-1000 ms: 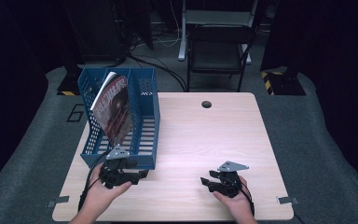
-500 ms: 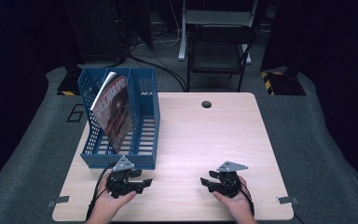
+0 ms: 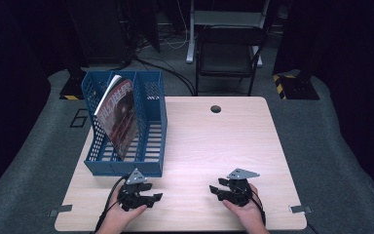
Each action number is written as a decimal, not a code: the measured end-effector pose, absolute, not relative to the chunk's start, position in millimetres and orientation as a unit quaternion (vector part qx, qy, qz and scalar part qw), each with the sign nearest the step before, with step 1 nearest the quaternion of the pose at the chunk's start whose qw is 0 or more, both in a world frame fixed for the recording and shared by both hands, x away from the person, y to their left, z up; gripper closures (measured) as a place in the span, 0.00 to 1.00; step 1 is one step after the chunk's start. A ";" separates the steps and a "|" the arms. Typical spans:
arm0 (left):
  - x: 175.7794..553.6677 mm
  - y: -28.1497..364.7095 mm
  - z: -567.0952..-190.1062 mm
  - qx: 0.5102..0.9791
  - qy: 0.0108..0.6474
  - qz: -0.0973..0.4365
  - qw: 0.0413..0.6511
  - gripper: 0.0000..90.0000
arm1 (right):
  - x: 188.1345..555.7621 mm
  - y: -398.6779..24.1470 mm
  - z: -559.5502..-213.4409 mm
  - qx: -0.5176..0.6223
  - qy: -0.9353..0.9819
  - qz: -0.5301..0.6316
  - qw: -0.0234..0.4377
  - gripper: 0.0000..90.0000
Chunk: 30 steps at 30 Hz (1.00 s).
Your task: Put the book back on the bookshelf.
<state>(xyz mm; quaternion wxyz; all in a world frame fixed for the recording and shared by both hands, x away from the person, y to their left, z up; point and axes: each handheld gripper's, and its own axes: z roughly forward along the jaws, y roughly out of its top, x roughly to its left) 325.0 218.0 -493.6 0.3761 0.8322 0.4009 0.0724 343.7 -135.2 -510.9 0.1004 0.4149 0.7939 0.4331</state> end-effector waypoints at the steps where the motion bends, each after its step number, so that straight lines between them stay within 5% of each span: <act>1: 325.0 218.0 -493.6 0.832 0.401 0.072 0.376 0.45 | 343.7 -135.2 -510.9 0.415 0.794 0.433 0.100 0.53; 30: 328.6 199.4 -513.2 0.868 0.345 0.078 0.349 0.43 | 344.2 -136.2 -513.3 0.417 0.797 0.424 0.105 0.53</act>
